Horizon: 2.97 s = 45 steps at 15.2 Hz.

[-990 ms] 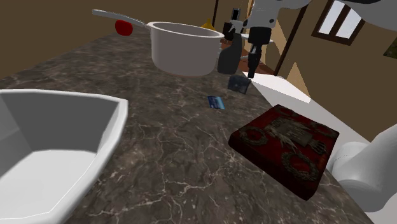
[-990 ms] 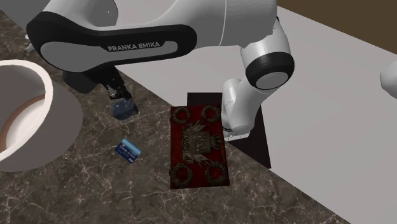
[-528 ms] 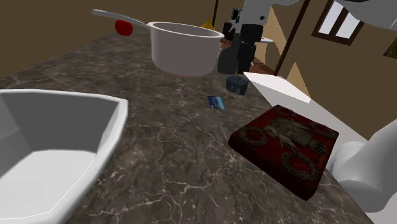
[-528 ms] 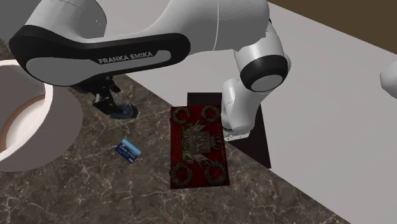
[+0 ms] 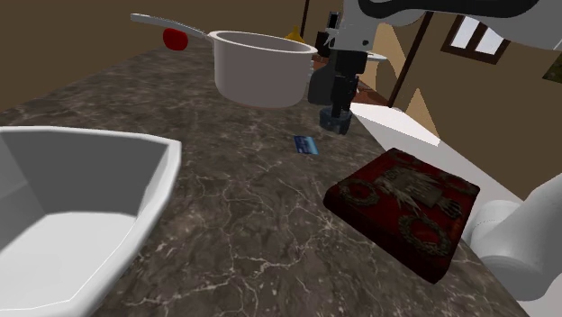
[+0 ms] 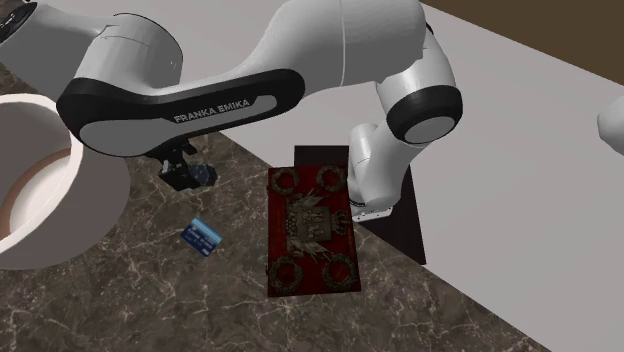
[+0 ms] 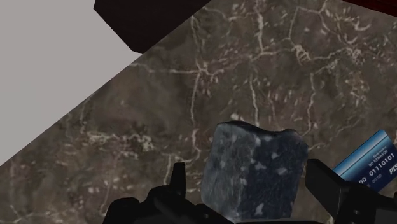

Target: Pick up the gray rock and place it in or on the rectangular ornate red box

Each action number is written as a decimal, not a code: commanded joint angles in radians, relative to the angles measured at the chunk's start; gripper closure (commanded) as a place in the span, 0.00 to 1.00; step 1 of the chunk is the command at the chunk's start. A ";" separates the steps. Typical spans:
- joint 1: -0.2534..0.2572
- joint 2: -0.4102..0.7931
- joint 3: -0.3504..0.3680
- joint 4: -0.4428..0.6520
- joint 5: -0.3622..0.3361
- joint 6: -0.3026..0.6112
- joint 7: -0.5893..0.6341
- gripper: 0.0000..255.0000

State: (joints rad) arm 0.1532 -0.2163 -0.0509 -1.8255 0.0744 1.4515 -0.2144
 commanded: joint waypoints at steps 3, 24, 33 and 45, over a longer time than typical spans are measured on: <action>0.001 -0.001 0.002 -0.010 0.001 0.010 0.002 0.00; -0.006 0.024 0.007 0.112 0.004 -0.088 0.007 1.00; 0.028 -0.167 0.208 -0.130 -0.321 0.066 0.371 0.00; 0.016 -0.204 0.214 -0.274 -0.356 0.176 0.408 0.00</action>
State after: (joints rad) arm 0.1694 -0.4200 0.1629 -2.0986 -0.2819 1.6263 0.1937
